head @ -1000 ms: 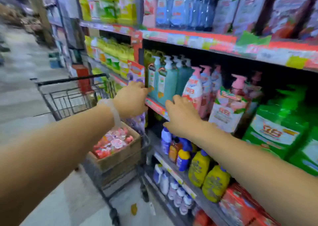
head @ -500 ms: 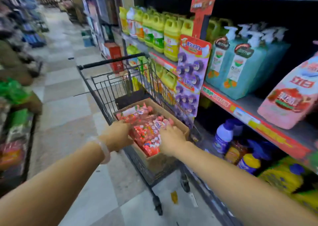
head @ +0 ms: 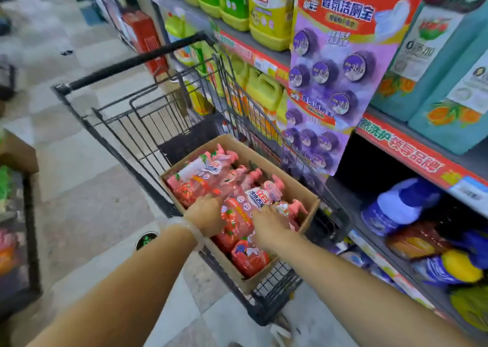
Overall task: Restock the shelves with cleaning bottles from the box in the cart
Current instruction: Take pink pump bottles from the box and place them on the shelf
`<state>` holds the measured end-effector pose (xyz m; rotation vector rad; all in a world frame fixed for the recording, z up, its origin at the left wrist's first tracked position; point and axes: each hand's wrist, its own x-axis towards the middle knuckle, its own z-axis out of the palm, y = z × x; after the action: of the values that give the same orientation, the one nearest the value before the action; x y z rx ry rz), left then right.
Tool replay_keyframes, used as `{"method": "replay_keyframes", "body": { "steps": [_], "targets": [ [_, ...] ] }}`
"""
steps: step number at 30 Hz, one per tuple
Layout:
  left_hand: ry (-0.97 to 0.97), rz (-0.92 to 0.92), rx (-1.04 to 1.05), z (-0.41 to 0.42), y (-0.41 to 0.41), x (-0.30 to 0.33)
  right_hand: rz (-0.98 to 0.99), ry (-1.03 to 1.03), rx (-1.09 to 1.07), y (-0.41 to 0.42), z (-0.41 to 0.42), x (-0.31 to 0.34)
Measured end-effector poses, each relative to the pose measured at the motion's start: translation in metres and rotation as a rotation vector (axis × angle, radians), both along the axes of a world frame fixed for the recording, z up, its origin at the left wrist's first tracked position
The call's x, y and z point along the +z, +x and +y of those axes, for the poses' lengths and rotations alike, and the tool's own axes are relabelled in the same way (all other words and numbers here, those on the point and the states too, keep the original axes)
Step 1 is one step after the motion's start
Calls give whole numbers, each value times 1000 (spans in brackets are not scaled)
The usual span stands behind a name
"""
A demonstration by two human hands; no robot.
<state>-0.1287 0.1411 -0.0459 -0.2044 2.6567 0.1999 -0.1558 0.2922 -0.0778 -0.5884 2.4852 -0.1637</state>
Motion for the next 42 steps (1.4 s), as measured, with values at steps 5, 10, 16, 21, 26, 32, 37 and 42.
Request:
{"method": "replay_keyframes", "body": {
  "steps": [5,10,16,21,26,32,37,42],
  "targets": [
    [82,-136,3,-18,-44,-39,-156,-71,-210,-23,-13,-36],
    [218,-281,-36,-33,-86,-74,-259,-145,-484,-35,-37,-64],
    [207,-426,-161,-35,-111,-101,-216,-319,-920,-29,-72,-94],
    [231,-489,-217,-37,-127,-123,-228,-404,-1094,-22,-71,-112],
    [104,-442,-328,-33,-123,-124,-295,-564,-1340,-25,-60,-105],
    [281,-487,-65,-25,-120,-125,-337,-618,-1407,-25,-64,-97],
    [463,-470,127,-28,-121,-125,-446,-695,-1379,-22,-60,-92],
    [651,-494,364,-30,-116,-123,-444,-727,-1372,-22,-57,-79]
  ]
}}
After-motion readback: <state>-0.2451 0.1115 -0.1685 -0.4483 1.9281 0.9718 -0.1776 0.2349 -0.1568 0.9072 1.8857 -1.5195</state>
